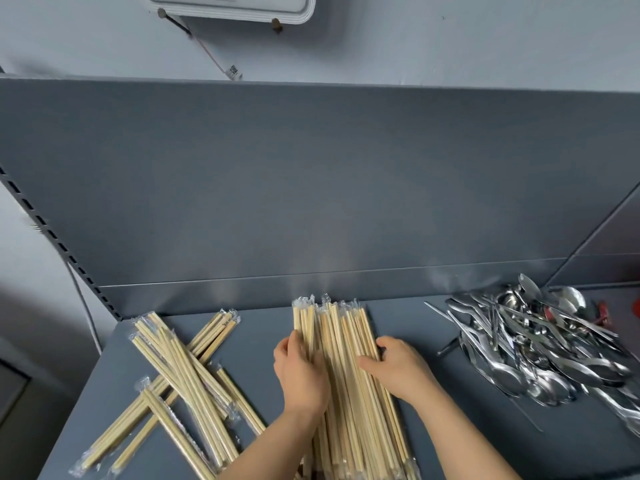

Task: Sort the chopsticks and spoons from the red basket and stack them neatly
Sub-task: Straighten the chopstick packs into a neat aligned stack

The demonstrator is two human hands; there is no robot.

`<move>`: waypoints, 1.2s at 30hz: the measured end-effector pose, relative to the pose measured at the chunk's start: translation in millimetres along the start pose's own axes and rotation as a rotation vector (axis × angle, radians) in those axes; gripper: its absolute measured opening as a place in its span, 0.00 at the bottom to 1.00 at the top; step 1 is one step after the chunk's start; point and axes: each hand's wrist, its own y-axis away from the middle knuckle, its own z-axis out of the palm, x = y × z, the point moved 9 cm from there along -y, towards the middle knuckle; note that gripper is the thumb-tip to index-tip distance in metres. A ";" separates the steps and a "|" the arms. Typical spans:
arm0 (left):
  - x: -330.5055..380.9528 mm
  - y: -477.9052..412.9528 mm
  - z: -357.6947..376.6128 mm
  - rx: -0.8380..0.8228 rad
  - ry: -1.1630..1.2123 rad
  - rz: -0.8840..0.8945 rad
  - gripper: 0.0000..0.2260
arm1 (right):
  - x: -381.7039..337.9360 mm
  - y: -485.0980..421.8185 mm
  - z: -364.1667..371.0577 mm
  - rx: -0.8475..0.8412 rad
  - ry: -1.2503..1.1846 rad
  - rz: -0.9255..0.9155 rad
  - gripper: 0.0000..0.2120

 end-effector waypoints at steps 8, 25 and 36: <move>-0.8 5.4 -16.1 0.079 -0.222 -0.061 0.20 | -4.8 -2.9 0.9 0.062 0.124 -0.020 0.33; -25.9 -23.0 -156.1 0.365 -0.534 0.059 0.25 | -124.9 28.2 51.1 -0.007 0.128 -0.398 0.19; -73.8 -42.7 -196.7 0.251 -0.612 -0.039 0.38 | -150.1 29.5 124.8 -0.160 0.304 -0.271 0.19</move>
